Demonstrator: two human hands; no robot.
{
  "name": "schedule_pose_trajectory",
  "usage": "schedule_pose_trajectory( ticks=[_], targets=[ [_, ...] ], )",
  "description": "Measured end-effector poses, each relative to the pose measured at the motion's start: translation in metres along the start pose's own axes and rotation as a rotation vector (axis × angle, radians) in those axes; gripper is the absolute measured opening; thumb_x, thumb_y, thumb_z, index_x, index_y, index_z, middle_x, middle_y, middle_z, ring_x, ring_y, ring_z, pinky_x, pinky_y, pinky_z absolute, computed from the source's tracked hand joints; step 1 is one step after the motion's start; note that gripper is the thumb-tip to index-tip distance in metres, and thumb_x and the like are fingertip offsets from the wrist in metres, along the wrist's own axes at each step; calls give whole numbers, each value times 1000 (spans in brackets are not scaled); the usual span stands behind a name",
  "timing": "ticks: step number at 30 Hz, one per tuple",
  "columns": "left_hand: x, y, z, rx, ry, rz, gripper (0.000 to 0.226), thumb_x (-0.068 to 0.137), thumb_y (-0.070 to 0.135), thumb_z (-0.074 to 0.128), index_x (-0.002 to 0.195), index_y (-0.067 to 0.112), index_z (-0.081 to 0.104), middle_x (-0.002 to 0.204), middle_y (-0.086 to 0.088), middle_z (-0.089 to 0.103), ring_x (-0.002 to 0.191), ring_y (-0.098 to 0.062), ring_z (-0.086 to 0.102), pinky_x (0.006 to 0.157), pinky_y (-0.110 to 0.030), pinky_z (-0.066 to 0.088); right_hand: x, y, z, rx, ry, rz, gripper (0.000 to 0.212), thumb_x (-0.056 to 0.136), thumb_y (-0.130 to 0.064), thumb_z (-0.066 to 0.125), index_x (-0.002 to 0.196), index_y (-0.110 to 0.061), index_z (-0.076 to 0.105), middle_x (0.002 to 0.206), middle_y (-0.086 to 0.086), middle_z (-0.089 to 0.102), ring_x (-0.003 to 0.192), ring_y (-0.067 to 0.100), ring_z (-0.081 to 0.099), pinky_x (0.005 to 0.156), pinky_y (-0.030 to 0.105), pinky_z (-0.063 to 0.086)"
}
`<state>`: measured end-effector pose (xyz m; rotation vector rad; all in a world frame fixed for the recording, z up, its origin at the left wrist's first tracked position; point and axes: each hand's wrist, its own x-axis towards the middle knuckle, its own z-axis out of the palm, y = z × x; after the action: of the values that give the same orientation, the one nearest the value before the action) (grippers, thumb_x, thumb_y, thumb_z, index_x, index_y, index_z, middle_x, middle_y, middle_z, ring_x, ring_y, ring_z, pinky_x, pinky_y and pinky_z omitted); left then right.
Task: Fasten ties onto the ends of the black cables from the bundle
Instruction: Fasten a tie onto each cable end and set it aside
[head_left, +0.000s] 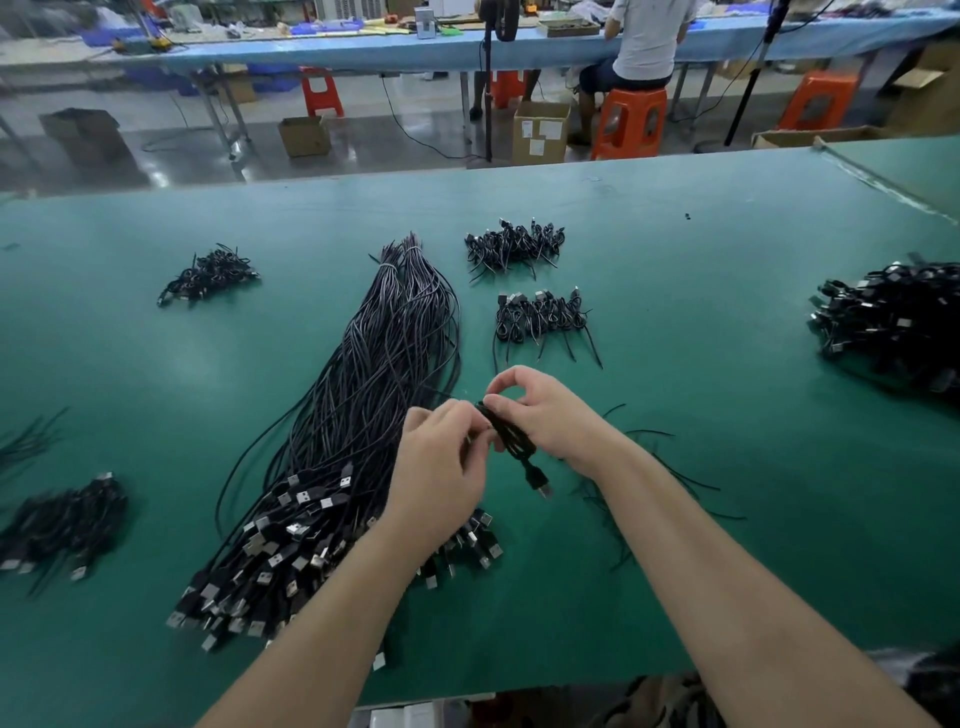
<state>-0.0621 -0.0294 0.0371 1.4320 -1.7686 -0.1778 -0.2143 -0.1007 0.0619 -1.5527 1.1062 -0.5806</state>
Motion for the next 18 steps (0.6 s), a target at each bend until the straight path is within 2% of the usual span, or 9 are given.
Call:
schedule_pose_trajectory(
  ticks=[2, 4, 6, 8, 10, 13, 15, 18],
  targets=[
    [-3, 1, 2, 134, 75, 240, 15, 91, 6, 64, 79, 13, 60, 77, 7, 60, 65, -16, 45, 76, -29, 36, -2, 3, 0, 71, -54, 14, 10, 103, -25, 57, 105, -16, 57, 68, 1, 70, 61, 14, 64, 60, 28, 49],
    [-5, 0, 3, 142, 109, 275, 15, 91, 5, 64, 79, 12, 60, 78, 6, 59, 66, -17, 45, 75, -29, 36, -3, 5, 2, 119, -69, 34, 8, 103, -24, 57, 101, -16, 58, 69, 3, 69, 62, 15, 63, 55, 26, 47],
    [-6, 1, 4, 53, 77, 106, 16, 93, 7, 65, 80, 14, 60, 78, 12, 56, 69, -18, 47, 73, -29, 37, -3, 8, 3, 178, -28, 83, 7, 103, -23, 56, 101, -17, 59, 74, 8, 69, 61, 17, 62, 50, 27, 45],
    [-3, 1, 3, -129, 14, -187, 16, 95, 12, 67, 81, 17, 61, 73, 13, 58, 67, -12, 52, 65, -25, 43, -3, 10, 2, 227, 37, 80, 7, 104, -19, 54, 105, -17, 61, 81, 7, 69, 58, 17, 58, 48, 27, 46],
    [7, -3, 2, -381, -12, -503, 14, 96, 16, 67, 81, 17, 65, 64, 8, 59, 56, -5, 49, 57, -23, 43, -6, 15, -1, 99, 74, -32, 16, 101, -14, 59, 112, -24, 63, 91, -5, 69, 58, 7, 57, 52, 26, 49],
    [15, -8, 1, -813, -46, -852, 18, 97, 7, 61, 80, 9, 67, 61, 1, 52, 52, -10, 41, 59, -26, 35, -11, 19, 0, -178, 28, -239, 42, 90, -14, 74, 122, -39, 64, 119, -21, 63, 73, -5, 55, 63, 18, 50],
    [15, -7, 1, -958, -84, -929, 21, 97, 2, 58, 79, 7, 66, 63, -2, 51, 50, -10, 39, 56, -26, 31, -9, 21, 4, -189, 45, -276, 38, 87, -15, 78, 119, -33, 71, 123, -20, 67, 80, -4, 56, 70, 20, 52],
    [12, -5, 1, -934, -131, -902, 21, 95, 7, 63, 75, 11, 65, 58, 2, 47, 51, -10, 36, 58, -26, 32, -7, 18, 5, -87, 87, -207, 19, 89, -18, 75, 107, -23, 78, 94, -1, 77, 74, 5, 61, 80, 39, 55]
  ],
)
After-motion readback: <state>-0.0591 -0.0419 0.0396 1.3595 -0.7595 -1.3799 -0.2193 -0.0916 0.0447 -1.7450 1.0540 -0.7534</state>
